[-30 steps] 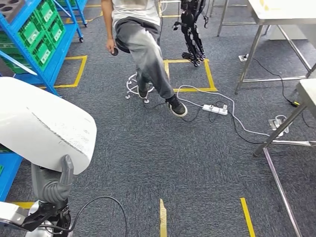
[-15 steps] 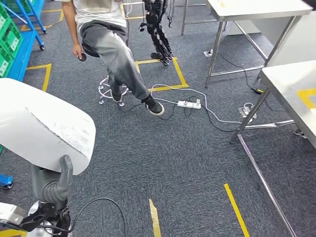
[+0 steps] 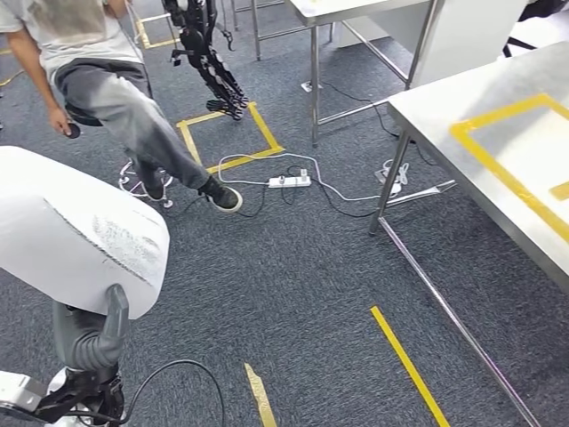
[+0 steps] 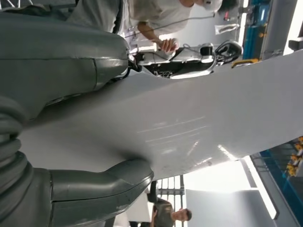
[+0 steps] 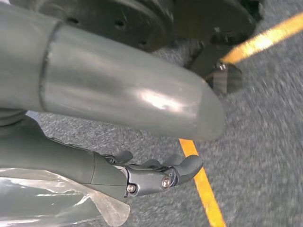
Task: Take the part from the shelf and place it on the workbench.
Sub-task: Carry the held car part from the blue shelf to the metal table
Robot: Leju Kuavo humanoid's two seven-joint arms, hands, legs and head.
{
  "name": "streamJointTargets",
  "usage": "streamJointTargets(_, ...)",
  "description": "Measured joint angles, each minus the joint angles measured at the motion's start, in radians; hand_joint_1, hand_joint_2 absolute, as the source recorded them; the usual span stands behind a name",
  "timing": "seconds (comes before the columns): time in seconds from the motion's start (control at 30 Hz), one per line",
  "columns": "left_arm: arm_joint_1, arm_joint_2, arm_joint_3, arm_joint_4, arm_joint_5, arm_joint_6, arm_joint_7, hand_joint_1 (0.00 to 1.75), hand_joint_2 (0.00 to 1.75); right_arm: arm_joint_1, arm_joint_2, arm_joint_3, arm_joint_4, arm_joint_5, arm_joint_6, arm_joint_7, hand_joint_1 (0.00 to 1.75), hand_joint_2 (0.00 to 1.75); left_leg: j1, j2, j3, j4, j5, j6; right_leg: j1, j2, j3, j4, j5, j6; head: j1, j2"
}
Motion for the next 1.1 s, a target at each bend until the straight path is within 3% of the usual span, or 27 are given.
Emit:
streamJointTargets(0.07, 0.006, 0.001, 0.006, 0.0, 0.0, 0.001, 0.0, 1.75, 1.75, -0.001, 0.0, 0.0, 0.0, 0.001, -0.001, 0.0, 0.0, 0.0, 0.0, -0.017, -0.055, 0.108, -0.033, 0.001, 0.003, 0.031, 0.001, 0.0, 0.0, -0.004, -0.001, 0.0)
streamJointTargets(0.1, 0.007, 0.001, 0.008, 0.0, 0.0, 0.001, 0.0, 1.75, 1.75, 0.0, 0.0, 0.0, 0.0, 0.003, 0.0, 0.001, 0.0, 0.0, 0.0, -0.019, -0.064, 0.116, -0.02, 0.003, 0.004, 0.046, 0.002, 0.001, 0.0, -0.004, -0.001, 0.0)
streamJointTargets(0.17, 0.008, 0.001, 0.012, -0.002, 0.0, 0.001, 0.0, 1.75, 1.75, 0.002, 0.0, 0.0, 0.0, 0.007, 0.0, 0.003, 0.0, 0.0, 0.0, -0.033, -0.033, 0.028, 0.052, 0.009, 0.005, 0.076, 0.006, 0.002, 0.0, -0.004, -0.001, 0.0)
streamJointTargets(0.23, 0.01, 0.001, 0.014, -0.005, 0.0, 0.001, 0.0, 1.75, 1.75, 0.0, 0.001, 0.0, 0.0, 0.01, 0.0, 0.005, 0.0, 0.0, 0.003, -0.078, 0.013, -0.092, 0.109, 0.014, 0.006, 0.104, 0.005, 0.007, -0.001, 0.001, 0.0, 0.0)
streamJointTargets(0.3, 0.012, 0.001, 0.016, -0.01, 0.0, 0.0, 0.0, 1.75, 1.75, -0.001, 0.002, 0.0, 0.0, 0.011, 0.0, 0.006, 0.0, 0.0, 0.003, -0.104, 0.03, -0.141, 0.116, 0.017, 0.003, 0.126, -0.006, 0.009, 0.002, 0.012, 0.0, 0.0)
streamJointTargets(0.37, 0.013, 0.001, 0.018, -0.013, 0.0, -0.001, 0.0, 1.75, 1.75, 0.002, 0.002, 0.0, 0.0, 0.011, 0.0, 0.006, 0.0, 0.0, 0.002, -0.085, 0.031, -0.15, 0.118, 0.024, -0.002, 0.14, -0.018, 0.009, 0.006, 0.025, 0.0, 0.0)
streamJointTargets(0.43, 0.013, 0.0, 0.018, -0.015, 0.0, -0.002, 0.0, 1.75, 1.75, 0.004, 0.002, 0.0, 0.0, 0.011, 0.0, 0.007, 0.0, 0.0, 0.003, -0.059, 0.035, -0.16, 0.124, 0.035, 0.0, 0.101, -0.041, 0.043, -0.016, 0.034, 0.004, 0.0)
streamJointTargets(0.5, 0.015, -0.001, 0.02, -0.017, 0.0, -0.002, 0.0, 1.75, 1.75, 0.001, 0.002, 0.0, 0.0, 0.011, 0.0, 0.008, 0.0, 0.0, 0.001, -0.03, 0.036, -0.164, 0.125, 0.042, 0.003, 0.039, -0.094, 0.148, -0.072, 0.039, 0.008, 0.0)
streamJointTargets(0.57, 0.017, -0.001, 0.021, -0.017, 0.0, -0.004, 0.0, 1.75, 1.75, 0.0, 0.002, 0.0, 0.0, 0.011, 0.0, 0.008, 0.0, 0.0, -0.001, 0.0, 0.036, -0.163, 0.124, 0.044, 0.0, 0.015, -0.147, 0.259, -0.113, 0.045, 0.008, 0.0)
streamJointTargets(0.6, 0.017, -0.001, 0.021, -0.017, -0.001, -0.006, 0.0, 1.75, 1.75, 0.001, 0.002, 0.0, 0.0, 0.011, 0.0, 0.008, 0.0, 0.0, -0.001, 0.015, 0.036, -0.163, 0.123, 0.044, -0.002, 0.011, -0.155, 0.276, -0.112, 0.047, 0.008, 0.0)
streamJointTargets(0.63, 0.017, -0.001, 0.021, -0.017, -0.001, -0.007, 0.0, 1.75, 1.75, 0.002, 0.002, 0.0, 0.0, 0.011, 0.0, 0.008, 0.0, 0.0, -0.001, 0.028, 0.036, -0.163, 0.122, 0.044, -0.003, 0.005, -0.141, 0.253, -0.092, 0.049, 0.008, 0.0)
streamJointTargets(0.67, 0.017, -0.001, 0.021, -0.017, -0.002, -0.008, 0.0, 1.75, 1.75, 0.003, 0.002, 0.0, 0.0, 0.012, 0.0, 0.008, 0.0, 0.0, -0.001, 0.04, 0.038, -0.163, 0.12, 0.042, -0.005, -0.005, -0.107, 0.194, -0.061, 0.049, 0.008, 0.0)
streamJointTargets(0.73, 0.016, -0.001, 0.021, -0.017, -0.004, -0.01, 0.0, 1.75, 1.75, 0.0, 0.002, 0.001, 0.0, 0.014, 0.0, 0.007, 0.0, 0.0, -0.004, 0.062, 0.043, -0.161, 0.115, 0.033, -0.002, -0.05, -0.031, 0.06, -0.018, 0.046, 0.008, 0.0)
streamJointTargets(0.8, 0.015, -0.001, 0.021, -0.017, -0.007, -0.011, 0.0, 1.75, 1.75, -0.004, 0.002, 0.001, 0.0, 0.016, 0.0, 0.006, 0.0, 0.0, -0.009, 0.081, 0.047, -0.159, 0.11, 0.023, 0.004, -0.07, 0.0, 0.007, -0.011, 0.035, 0.006, 0.0)
streamJointTargets(0.87, 0.012, -0.001, 0.021, -0.017, -0.01, -0.012, 0.0, 1.75, 1.75, -0.003, 0.002, 0.001, 0.0, 0.018, 0.0, 0.006, 0.0, 0.0, -0.008, 0.098, 0.051, -0.159, 0.107, 0.013, 0.006, -0.046, -0.001, 0.005, -0.008, 0.022, 0.006, 0.0)
streamJointTargets(0.9, 0.011, -0.002, 0.021, -0.017, -0.011, -0.013, 0.0, 1.75, 1.75, -0.001, 0.002, 0.001, 0.0, 0.018, 0.0, 0.006, 0.0, 0.0, -0.006, 0.091, 0.052, -0.154, 0.1, 0.007, 0.005, -0.036, 0.0, 0.003, -0.006, 0.017, 0.005, 0.0)
streamJointTargets(0.97, 0.01, -0.002, 0.021, -0.018, -0.011, -0.013, 0.001, 1.75, 1.75, -0.001, 0.003, 0.001, 0.0, 0.019, -0.001, 0.006, 0.0, 0.0, -0.001, 0.044, 0.031, -0.093, 0.056, -0.001, 0.001, -0.012, 0.003, -0.001, -0.002, 0.005, 0.0, 0.0)
streamJointTargets(1.03, 0.012, -0.001, 0.022, -0.018, -0.012, -0.014, 0.001, 1.75, 1.75, -0.004, 0.003, 0.002, 0.0, 0.019, -0.002, 0.006, 0.0, 0.0, 0.001, -0.004, -0.025, 0.036, -0.008, -0.003, 0.002, 0.013, 0.003, -0.001, 0.0, -0.003, -0.004, 0.0)
streamJointTargets(1.07, 0.014, -0.001, 0.022, -0.017, -0.012, -0.016, 0.002, 1.75, 1.75, -0.005, 0.004, 0.002, 0.0, 0.018, -0.002, 0.006, 0.0, 0.0, 0.0, -0.012, -0.053, 0.093, -0.027, -0.002, 0.004, 0.028, 0.003, -0.001, 0.0, -0.004, -0.005, 0.0)
streamJointTargets(1.1, 0.014, -0.001, 0.022, -0.017, -0.012, -0.018, 0.002, 1.75, 1.75, -0.004, 0.004, 0.002, 0.0, 0.016, -0.002, 0.006, 0.0, 0.0, 0.0, -0.017, -0.068, 0.12, -0.026, -0.001, 0.005, 0.043, 0.004, 0.0, 0.0, -0.005, -0.005, 0.0)
